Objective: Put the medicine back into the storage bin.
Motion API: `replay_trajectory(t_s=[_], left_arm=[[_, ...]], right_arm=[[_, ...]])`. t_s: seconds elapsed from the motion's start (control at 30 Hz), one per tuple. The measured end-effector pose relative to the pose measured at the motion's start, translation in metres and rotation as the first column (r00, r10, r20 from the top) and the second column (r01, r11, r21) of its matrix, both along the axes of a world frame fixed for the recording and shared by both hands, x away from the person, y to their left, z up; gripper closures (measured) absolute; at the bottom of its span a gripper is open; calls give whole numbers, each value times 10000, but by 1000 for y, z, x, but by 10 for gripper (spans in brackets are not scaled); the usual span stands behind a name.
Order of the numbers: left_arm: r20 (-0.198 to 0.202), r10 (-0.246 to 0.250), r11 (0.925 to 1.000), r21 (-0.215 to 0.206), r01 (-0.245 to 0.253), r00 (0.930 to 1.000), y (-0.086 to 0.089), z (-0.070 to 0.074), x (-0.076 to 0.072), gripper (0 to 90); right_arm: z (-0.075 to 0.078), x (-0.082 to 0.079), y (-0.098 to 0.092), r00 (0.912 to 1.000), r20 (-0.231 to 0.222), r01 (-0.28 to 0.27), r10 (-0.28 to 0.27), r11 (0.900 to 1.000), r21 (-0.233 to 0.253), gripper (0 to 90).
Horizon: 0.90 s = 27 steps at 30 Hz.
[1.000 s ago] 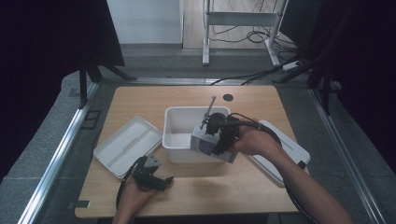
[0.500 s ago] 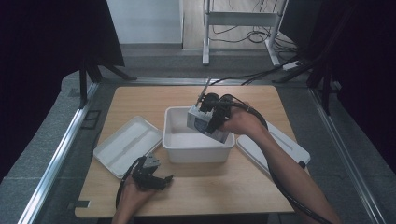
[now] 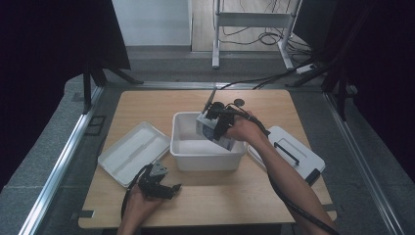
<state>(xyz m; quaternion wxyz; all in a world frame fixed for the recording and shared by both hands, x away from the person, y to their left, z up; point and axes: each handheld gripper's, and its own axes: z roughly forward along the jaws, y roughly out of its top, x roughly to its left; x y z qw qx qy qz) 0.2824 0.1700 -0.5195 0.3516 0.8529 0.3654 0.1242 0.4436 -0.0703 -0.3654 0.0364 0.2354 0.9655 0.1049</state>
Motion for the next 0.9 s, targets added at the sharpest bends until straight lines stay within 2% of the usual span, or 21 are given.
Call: replay_trajectory(t_s=[0.27,0.47,0.63,0.7,0.9], left_arm=[[14,18,10000,14,-18,10000,0,0,0,145],[31,43,10000,34,-43,10000,0,0,0,145],[34,38,10000,31,-38,10000,0,0,0,145],[34,39,10000,35,-39,10000,-1,0,-1,144],[31,16,10000,53,-16,10000,-1,0,-1,141]], right_arm=[[-38,5,2,9995,-272,169,-179,9992,-352,559],[-56,6,5,9991,-381,150,-174,9980,-612,557],[-61,6,7,9982,-573,145,-189,9971,-750,513],[-59,6,7,9982,-551,205,-238,9980,-592,469],[-48,5,-1,9989,-389,259,-264,9996,-133,442]])
